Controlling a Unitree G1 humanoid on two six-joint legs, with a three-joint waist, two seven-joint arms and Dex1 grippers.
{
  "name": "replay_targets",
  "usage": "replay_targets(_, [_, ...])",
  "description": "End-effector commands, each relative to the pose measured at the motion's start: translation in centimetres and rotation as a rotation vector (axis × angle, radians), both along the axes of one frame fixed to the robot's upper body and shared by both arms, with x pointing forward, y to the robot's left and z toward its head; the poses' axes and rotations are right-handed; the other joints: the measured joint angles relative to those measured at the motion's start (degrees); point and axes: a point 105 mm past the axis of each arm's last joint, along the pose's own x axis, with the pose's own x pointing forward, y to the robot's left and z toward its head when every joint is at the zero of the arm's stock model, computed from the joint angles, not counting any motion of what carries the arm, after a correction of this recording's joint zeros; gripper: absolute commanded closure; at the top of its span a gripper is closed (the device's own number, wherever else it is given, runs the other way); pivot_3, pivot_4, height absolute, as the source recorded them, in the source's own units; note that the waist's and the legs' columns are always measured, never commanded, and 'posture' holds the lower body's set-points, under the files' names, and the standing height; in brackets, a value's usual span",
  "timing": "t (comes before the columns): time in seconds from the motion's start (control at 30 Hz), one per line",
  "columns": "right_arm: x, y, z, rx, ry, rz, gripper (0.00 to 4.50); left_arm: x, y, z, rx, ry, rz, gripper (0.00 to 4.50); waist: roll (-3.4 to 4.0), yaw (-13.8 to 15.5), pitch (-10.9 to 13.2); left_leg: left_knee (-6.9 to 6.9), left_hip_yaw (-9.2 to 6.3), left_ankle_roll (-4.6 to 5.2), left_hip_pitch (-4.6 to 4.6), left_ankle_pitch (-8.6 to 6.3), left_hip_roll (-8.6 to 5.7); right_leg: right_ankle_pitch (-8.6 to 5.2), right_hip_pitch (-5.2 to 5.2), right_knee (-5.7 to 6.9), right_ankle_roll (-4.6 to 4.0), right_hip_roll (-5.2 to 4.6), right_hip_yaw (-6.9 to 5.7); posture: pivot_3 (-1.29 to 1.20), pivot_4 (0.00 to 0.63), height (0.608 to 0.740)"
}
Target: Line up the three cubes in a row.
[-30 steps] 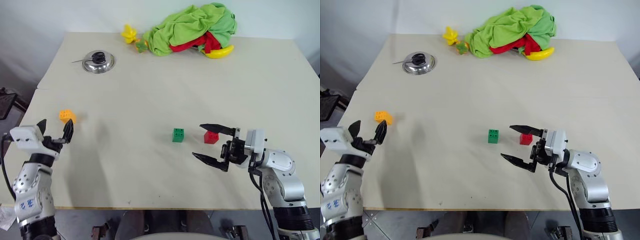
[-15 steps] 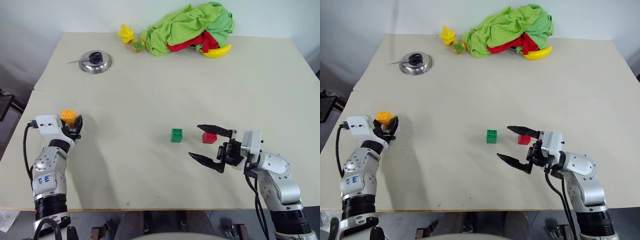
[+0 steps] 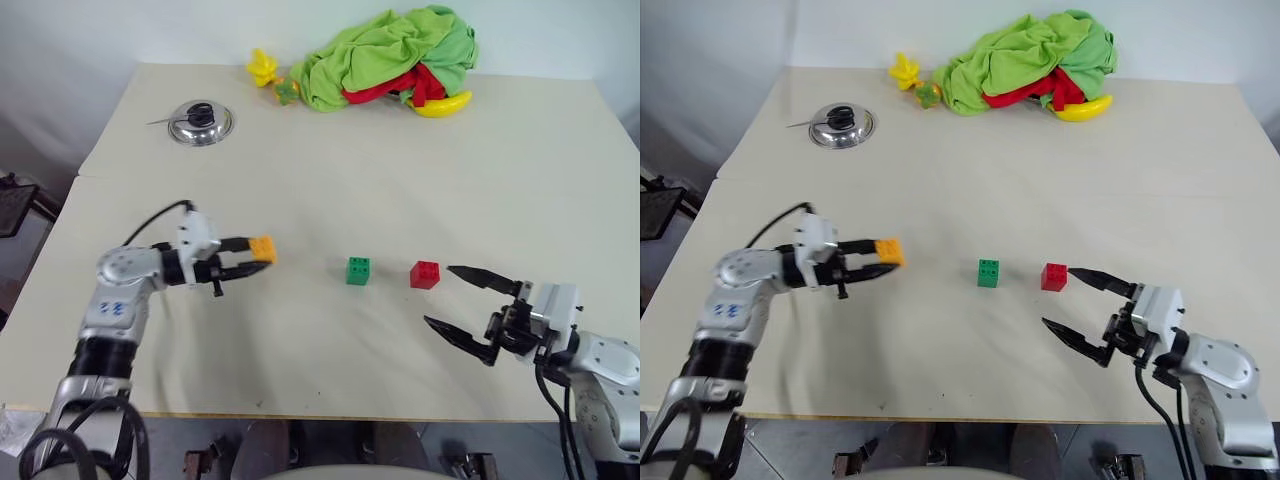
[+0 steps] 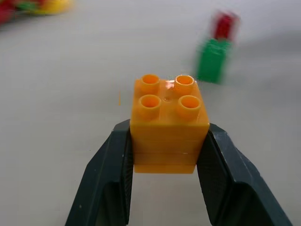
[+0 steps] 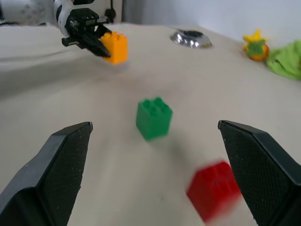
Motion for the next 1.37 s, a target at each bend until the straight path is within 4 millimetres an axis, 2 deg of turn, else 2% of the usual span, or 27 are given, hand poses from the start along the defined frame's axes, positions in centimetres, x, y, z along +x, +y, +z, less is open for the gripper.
replay_targets(0.03, [-0.5, -0.7, 1.2, -0.009, -0.055, -0.033, 0.00, 1.0, -1.2, -1.2, 0.049, 0.022, -0.077, 3.01, 0.00, -0.26, 0.00, -0.03, 0.06, -0.02, -0.01, 0.00, 0.04, 0.00, -0.05, -0.01, 0.00, 0.03, 0.03, 0.00, 0.150, 0.740])
replay_targets(0.23, [-1.1, -0.8, 1.3, -0.004, -0.065, -0.064, 0.00, 2.1, -2.5, -1.7, 0.047, 0.028, -0.138, 3.01, -0.01, -0.17, 0.00, -0.02, 0.09, -0.04, -0.05, 0.02, 0.06, 0.00, -0.08, 0.00, 0.00, 0.03, 0.04, 0.00, 0.150, 0.740])
replay_targets(0.37, [-1.1, -1.1, 1.3, 0.004, -0.060, -0.082, 0.00, 1.9, -3.2, -2.1, 0.034, 0.051, -0.183, 3.01, -0.02, 0.21, 0.00, 0.02, 0.05, -0.01, -0.06, 0.03, 0.04, 0.01, -0.06, 0.02, 0.01, -0.01, 0.03, 0.00, 0.150, 0.740])
replay_targets(0.43, [-1.1, -1.3, 1.1, 0.006, -0.049, -0.083, 0.00, 1.9, -3.5, -2.1, 0.025, 0.067, -0.201, 2.27, -0.03, 0.24, 0.00, 0.04, 0.02, 0.00, -0.07, 0.03, 0.03, 0.01, -0.05, 0.03, 0.02, -0.02, 0.02, 0.00, 0.150, 0.740])
replay_targets(0.57, [-1.2, -1.6, 0.9, 0.002, -0.033, -0.077, 0.00, 2.1, -3.2, -1.5, 0.007, 0.043, -0.190, 1.09, -0.03, 0.14, 0.00, 0.04, -0.01, 0.02, -0.08, 0.02, 0.02, 0.01, -0.06, 0.03, 0.02, -0.03, 0.02, 0.00, 0.150, 0.740])
replay_targets(0.67, [-1.3, -2.1, 1.0, -0.011, -0.025, -0.063, 0.00, 2.0, -1.9, -0.3, -0.031, 0.003, -0.170, 0.14, -0.03, 0.05, 0.00, 0.04, -0.07, 0.02, -0.08, 0.02, 0.04, 0.01, -0.07, 0.03, 0.02, -0.02, 0.02, 0.00, 0.150, 0.740])
replay_targets(0.7, [-1.2, -2.4, 1.2, -0.013, -0.023, -0.057, 0.00, 1.7, -1.0, 0.3, -0.052, -0.009, -0.164, 0.03, -0.04, 0.01, 0.01, 0.04, -0.09, 0.02, -0.09, 0.02, 0.04, 0.01, -0.07, 0.03, 0.02, -0.02, 0.03, 0.00, 0.150, 0.740])
replay_targets(0.83, [-0.9, -3.1, 2.4, 0.018, -0.026, -0.027, 0.00, -0.2, 1.8, 2.3, -0.142, -0.042, -0.137, 0.03, -0.06, -1.20, 0.02, 0.03, -0.39, 0.02, -0.10, 0.02, 0.10, 0.01, -0.17, 0.07, 0.02, -0.01, 0.09, 0.00, 0.150, 0.740])
replay_targets(0.9, [-0.7, -3.3, 2.6, 0.021, -0.021, 0.004, 0.00, -1.3, 2.7, 3.6, -0.220, -0.051, -0.118, 0.03, -0.06, -1.42, 0.02, 0.03, -0.43, 0.02, -0.08, 0.02, 0.21, 0.01, -0.17, 0.12, 0.02, -0.03, 0.10, 0.00, 0.150, 0.740])
replay_targets(0.97, [-0.5, -3.3, 2.5, 0.015, -0.014, 0.049, 0.00, -2.1, 3.2, 4.1, -0.235, -0.032, -0.090, 0.03, -0.06, -1.41, 0.03, 0.09, -0.47, 0.02, -0.08, 0.02, 0.34, 0.01, -0.14, 0.14, 0.02, -0.07, 0.10, 0.00, 0.150, 0.740])
replay_targets(1.17, [-0.2, -3.5, 1.9, 0.019, 0.012, 0.135, 0.00, -2.5, 3.7, 3.8, -0.205, -0.027, -0.026, 0.03, -0.06, -0.13, 0.03, 0.33, -0.61, 0.07, -0.06, 0.02, 0.29, 0.01, 0.04, 0.20, 0.02, -0.15, 0.04, 0.00, 0.150, 0.740])
replay_targets(1.37, [0.4, -4.1, 1.5, -0.010, 0.028, 0.149, 0.00, -2.8, 3.9, 3.4, -0.197, -0.030, -0.006, 0.03, -0.06, -0.06, 0.03, 0.35, -0.60, 0.07, -0.08, 0.01, 0.29, 0.01, 0.02, 0.22, 0.02, -0.13, 0.02, 0.00, 0.150, 0.740])
